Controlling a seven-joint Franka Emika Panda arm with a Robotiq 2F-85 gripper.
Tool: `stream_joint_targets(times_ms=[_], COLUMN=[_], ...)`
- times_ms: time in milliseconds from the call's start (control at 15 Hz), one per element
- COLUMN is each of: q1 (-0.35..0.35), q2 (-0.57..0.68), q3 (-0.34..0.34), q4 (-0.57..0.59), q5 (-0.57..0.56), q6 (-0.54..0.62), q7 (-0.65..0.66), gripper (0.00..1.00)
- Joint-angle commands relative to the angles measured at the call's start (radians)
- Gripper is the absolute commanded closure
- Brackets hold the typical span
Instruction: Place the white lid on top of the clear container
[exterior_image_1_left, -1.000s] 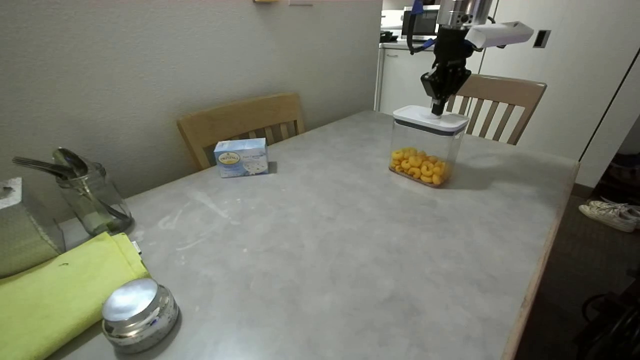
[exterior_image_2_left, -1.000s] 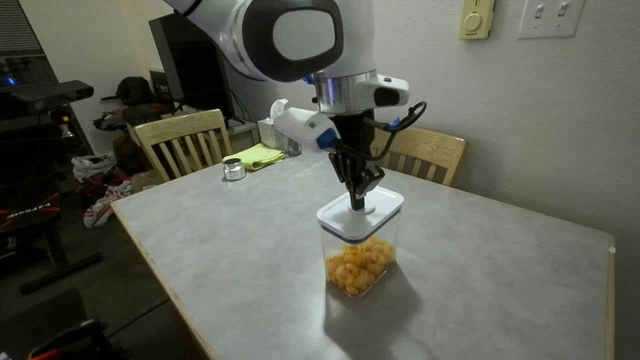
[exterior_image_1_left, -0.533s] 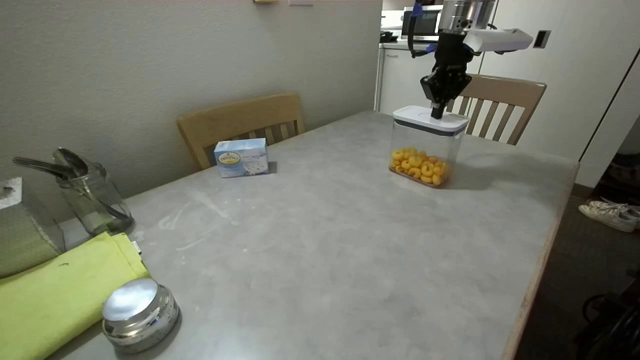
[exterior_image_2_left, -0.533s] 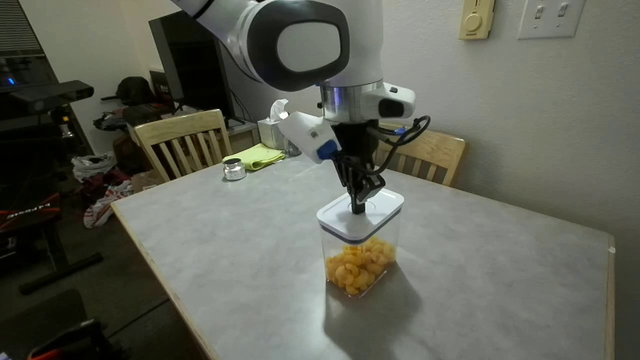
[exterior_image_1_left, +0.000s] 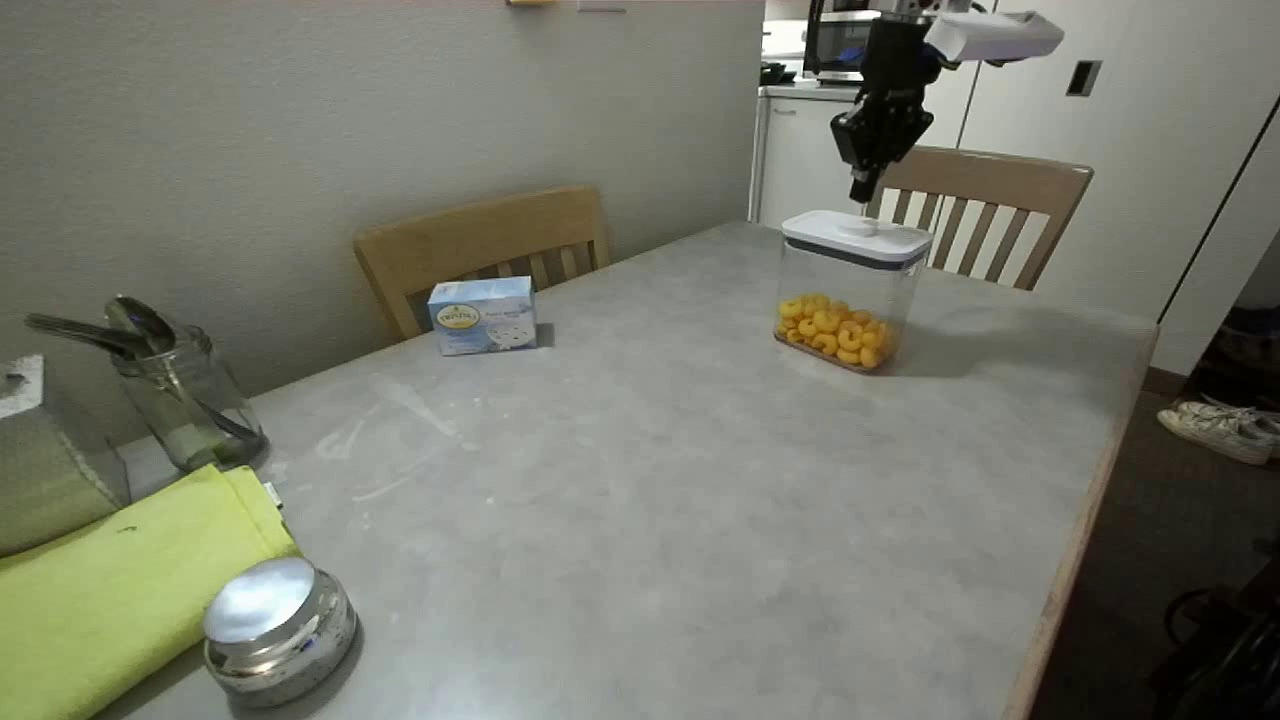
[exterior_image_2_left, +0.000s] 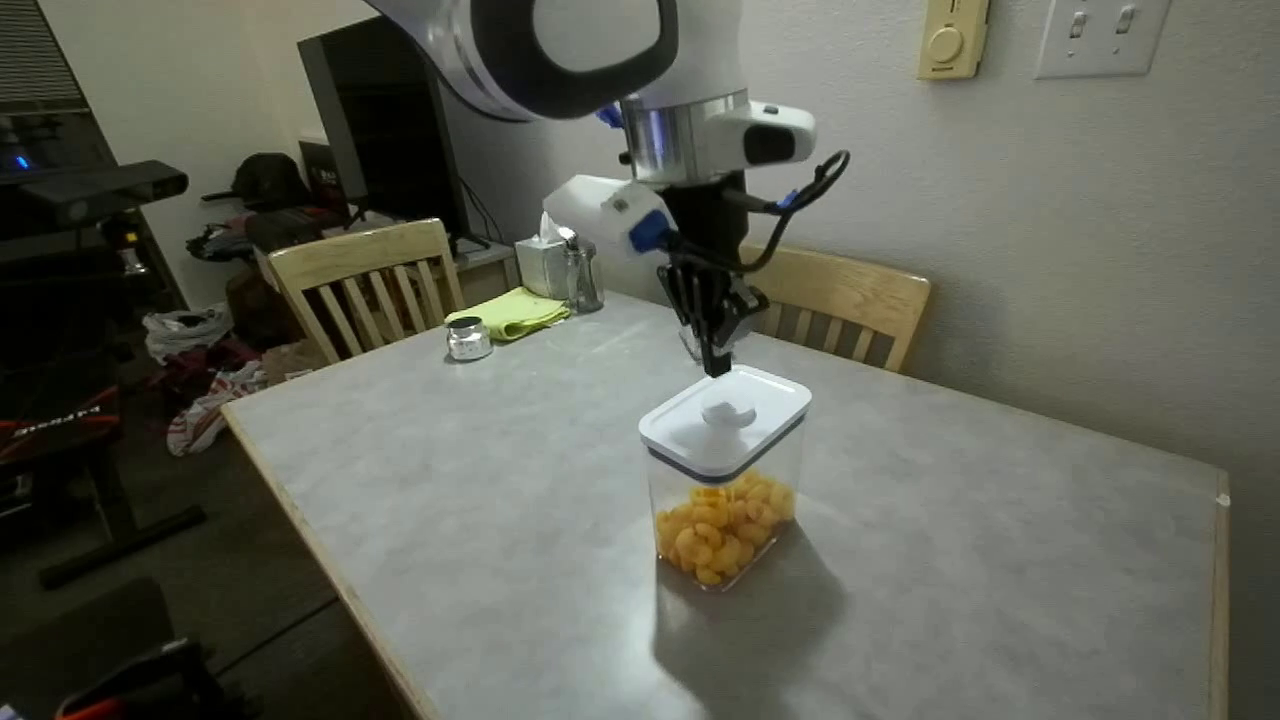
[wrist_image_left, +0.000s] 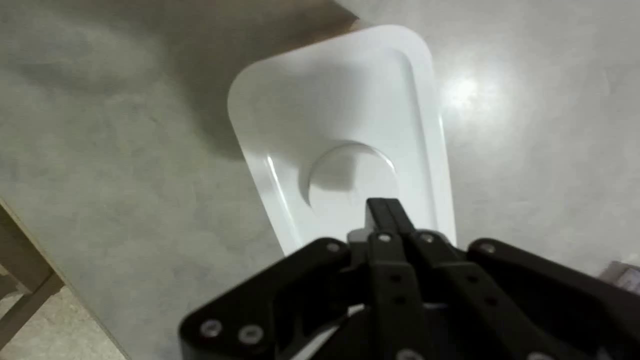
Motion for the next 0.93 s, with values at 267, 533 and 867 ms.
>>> stream_joint_targets(times_ms=[267, 533, 867], q1=[-0.001, 0.001, 0.002], q2=[-0.086, -0.076, -0.064], q3=[0.065, 0.066, 0.054], q4=[0.043, 0.088, 0.089], q5=[0.138, 0.151, 0.133], q6=[-0.149, -0.247, -0.198], q7=[-0.173, -0.213, -0.195], gripper=[0.61, 0.32, 0.51])
